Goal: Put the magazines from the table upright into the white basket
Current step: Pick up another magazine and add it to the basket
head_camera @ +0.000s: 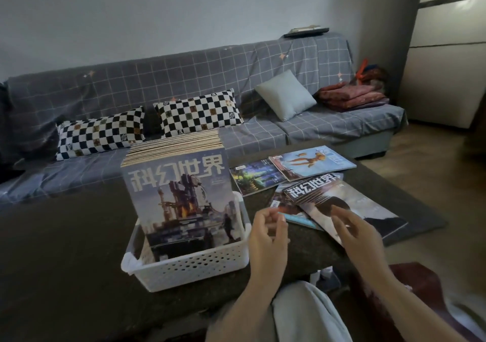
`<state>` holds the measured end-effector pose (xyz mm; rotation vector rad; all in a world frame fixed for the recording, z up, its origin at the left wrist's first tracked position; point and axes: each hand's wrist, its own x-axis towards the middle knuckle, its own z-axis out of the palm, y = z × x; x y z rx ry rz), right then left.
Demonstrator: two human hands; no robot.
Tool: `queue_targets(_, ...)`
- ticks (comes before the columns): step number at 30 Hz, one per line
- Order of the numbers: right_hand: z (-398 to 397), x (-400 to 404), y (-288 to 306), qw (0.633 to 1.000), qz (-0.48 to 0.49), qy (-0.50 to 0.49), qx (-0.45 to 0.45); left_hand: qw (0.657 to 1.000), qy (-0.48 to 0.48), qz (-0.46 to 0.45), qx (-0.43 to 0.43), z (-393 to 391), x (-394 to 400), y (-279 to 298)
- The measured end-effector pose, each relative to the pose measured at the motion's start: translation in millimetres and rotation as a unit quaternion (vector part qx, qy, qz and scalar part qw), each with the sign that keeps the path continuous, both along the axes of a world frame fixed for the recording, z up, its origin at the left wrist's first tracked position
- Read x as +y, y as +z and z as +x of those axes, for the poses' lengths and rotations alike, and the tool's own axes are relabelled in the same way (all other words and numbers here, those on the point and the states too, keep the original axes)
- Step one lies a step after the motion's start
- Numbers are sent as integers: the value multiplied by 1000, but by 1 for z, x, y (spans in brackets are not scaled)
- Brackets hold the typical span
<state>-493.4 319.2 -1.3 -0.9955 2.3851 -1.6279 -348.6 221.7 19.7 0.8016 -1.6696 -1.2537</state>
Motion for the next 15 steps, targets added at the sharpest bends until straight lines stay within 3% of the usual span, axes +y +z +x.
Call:
queue_targets(4,-38,18,-14,999,28,-36,-5,994,-43,70,-74,-49,6,-21)
queue_targets(10,-93,23,-42,980,166,-97,59,977,-73,145,-136,-99,13,-44)
queue_targets(15,-135,18,-60,948,266,-137,111,973,-52,126,-185,-122,12,-52)
